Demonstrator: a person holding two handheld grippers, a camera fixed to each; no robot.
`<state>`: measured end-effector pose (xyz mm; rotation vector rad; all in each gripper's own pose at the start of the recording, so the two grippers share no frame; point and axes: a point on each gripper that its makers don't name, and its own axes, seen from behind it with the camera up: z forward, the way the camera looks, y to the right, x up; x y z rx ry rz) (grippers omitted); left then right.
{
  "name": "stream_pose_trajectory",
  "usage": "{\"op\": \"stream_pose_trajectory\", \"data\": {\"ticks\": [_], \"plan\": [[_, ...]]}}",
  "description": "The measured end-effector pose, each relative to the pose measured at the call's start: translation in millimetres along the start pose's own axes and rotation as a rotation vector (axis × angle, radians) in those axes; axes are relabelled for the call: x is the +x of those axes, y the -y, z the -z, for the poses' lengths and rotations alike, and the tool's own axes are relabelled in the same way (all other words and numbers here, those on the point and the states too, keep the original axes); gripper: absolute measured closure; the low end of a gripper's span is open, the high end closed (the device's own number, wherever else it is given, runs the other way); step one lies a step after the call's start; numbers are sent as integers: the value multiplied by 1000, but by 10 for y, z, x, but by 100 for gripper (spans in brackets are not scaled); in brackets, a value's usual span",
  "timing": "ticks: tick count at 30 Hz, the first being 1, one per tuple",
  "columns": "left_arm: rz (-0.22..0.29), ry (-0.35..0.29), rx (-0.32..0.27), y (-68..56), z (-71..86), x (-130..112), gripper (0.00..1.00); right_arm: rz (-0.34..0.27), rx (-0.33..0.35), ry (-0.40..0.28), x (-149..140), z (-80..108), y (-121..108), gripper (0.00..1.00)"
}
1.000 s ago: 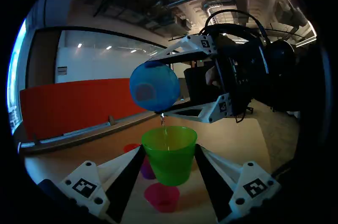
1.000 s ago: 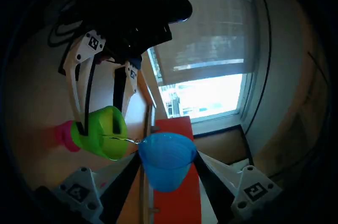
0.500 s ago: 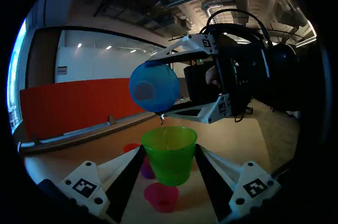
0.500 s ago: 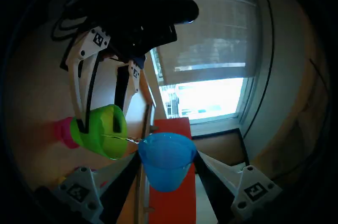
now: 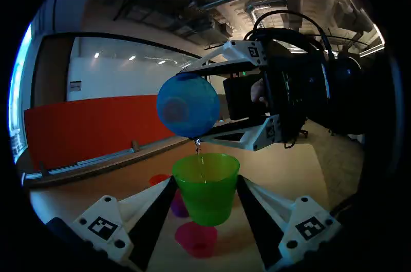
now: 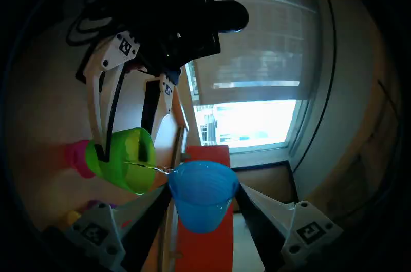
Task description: Pour water
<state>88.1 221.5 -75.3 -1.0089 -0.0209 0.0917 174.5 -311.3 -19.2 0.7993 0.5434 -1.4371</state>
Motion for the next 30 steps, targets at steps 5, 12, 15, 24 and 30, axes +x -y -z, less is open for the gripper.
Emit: {"op": "stream_pose_trajectory", "data": {"ticks": [5, 12, 15, 24, 30], "plan": [[-1, 1, 1, 1, 3, -8, 17, 12, -1, -1, 4, -2, 5, 10], [-1, -1, 3, 12, 4, -4, 17, 48, 2, 5, 9, -1, 33, 10], [-1, -1, 3, 15, 8, 1, 17, 55, 1, 4, 20, 1, 41, 10], [-2, -2, 1, 8, 0, 18, 17, 81, -4, 1, 65, 8, 37, 10], [-3, -1, 1, 10, -6, 6, 17, 88, -5, -3, 82, 19, 38, 10]]}}
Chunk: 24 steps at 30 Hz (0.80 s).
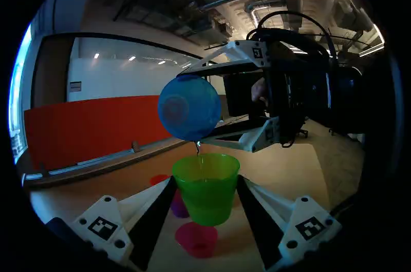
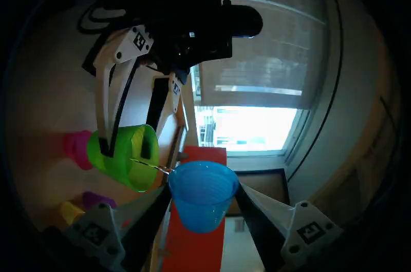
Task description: Pour water
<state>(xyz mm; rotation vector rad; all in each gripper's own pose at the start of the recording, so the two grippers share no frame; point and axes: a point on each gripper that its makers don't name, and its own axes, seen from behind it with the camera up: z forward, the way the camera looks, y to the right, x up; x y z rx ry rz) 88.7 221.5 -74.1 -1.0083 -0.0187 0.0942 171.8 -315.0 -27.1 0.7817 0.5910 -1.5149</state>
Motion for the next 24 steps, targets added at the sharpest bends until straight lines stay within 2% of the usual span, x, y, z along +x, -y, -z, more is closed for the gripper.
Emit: {"op": "stream_pose_trajectory", "data": {"ticks": [18, 24], "plan": [[-2, -2, -3, -24, 8, 14, 17, 4, 8, -2, -27, 1, 18, 10], [-1, -4, 0, -28, 14, 12, 17, -32, 8, -6, -54, -13, 17, 10]]}}
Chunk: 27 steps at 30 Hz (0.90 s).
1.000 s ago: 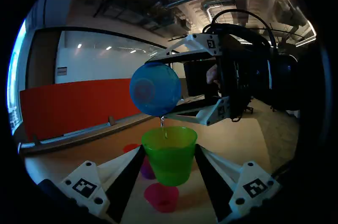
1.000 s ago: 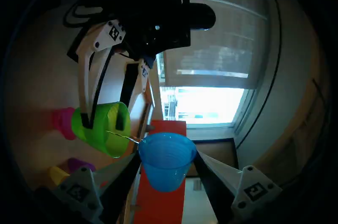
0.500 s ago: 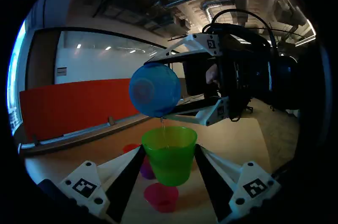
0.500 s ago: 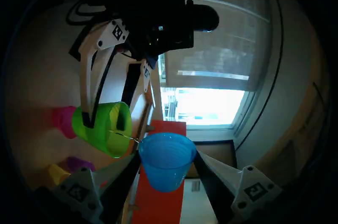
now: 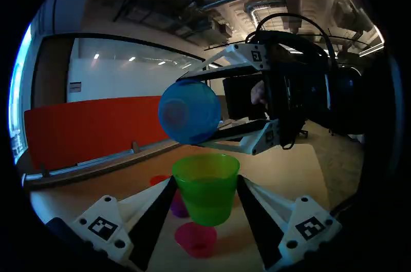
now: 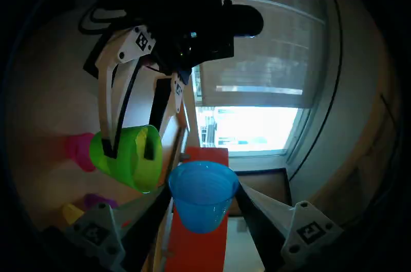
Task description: Pour water
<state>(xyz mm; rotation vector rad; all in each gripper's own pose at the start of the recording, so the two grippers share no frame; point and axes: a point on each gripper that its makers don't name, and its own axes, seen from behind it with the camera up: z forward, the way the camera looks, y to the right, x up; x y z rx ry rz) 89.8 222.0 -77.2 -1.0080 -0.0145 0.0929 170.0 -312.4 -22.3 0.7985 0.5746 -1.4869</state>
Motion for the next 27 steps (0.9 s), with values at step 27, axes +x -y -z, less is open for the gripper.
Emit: {"op": "stream_pose_trajectory", "data": {"ticks": [27], "plan": [[-9, -6, -4, -79, 14, 42, 17, -688, 20, -1, -160, 144, 105, 9]]}}
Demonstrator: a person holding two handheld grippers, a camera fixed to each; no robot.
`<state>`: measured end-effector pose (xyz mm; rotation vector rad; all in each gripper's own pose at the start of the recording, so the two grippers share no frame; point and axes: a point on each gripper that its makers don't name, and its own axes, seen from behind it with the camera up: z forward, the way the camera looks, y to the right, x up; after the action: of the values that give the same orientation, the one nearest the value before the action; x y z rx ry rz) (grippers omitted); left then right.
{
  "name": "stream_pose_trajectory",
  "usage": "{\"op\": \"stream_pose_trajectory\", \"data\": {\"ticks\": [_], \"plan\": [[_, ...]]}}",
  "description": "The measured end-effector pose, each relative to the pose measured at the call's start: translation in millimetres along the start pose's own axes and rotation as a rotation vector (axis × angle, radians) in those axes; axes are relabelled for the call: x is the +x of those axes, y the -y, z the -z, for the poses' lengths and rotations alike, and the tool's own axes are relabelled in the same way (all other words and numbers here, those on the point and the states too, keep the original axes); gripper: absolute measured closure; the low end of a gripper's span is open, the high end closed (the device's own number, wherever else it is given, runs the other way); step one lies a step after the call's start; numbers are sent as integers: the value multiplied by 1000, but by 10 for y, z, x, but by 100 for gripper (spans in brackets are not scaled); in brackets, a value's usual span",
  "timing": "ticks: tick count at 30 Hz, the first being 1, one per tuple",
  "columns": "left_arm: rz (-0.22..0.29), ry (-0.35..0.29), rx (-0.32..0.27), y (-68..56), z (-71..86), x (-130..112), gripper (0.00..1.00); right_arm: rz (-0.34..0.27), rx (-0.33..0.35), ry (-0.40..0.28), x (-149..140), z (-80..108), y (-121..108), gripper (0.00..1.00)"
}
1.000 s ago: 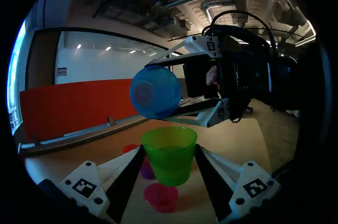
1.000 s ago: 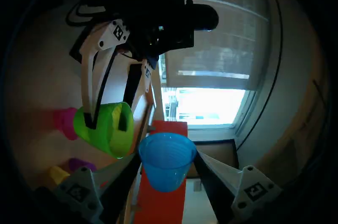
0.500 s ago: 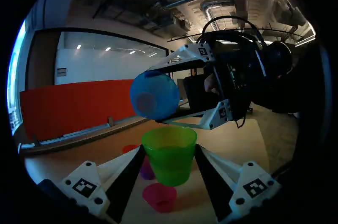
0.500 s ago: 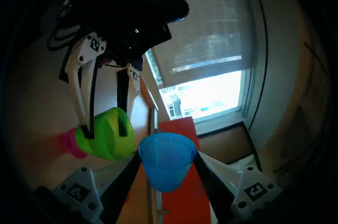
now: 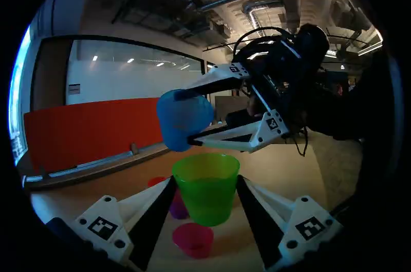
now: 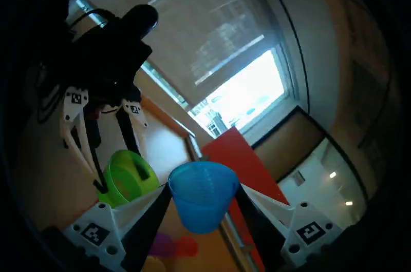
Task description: Pour water
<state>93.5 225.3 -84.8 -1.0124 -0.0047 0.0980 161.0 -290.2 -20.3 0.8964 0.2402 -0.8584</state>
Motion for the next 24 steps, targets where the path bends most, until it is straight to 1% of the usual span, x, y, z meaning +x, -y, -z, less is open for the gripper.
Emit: {"op": "stream_pose_trajectory", "data": {"ticks": [3, 9, 12, 15, 18, 21, 24], "plan": [[-1, 0, 4, 7, 10, 4, 17, -109, -13, 11, -57, 19, -38, 9], [0, -4, 7, 13, 40, 22, 17, -384, -2, 41, -229, 61, -5, 9], [0, -4, 9, 13, 47, 17, 17, -483, -6, 44, -282, 78, -22, 9], [0, -2, 9, 8, 56, 9, 17, -515, -10, 49, -315, 94, -35, 9], [-1, 0, 10, -2, 68, 0, 17, -507, -16, 60, -348, 122, -15, 9], [8, 4, 6, -29, 88, -17, 17, -523, -4, 75, -399, 146, 75, 9], [14, 10, 0, -56, 113, -54, 17, -564, 14, 96, -446, 166, 171, 9]]}}
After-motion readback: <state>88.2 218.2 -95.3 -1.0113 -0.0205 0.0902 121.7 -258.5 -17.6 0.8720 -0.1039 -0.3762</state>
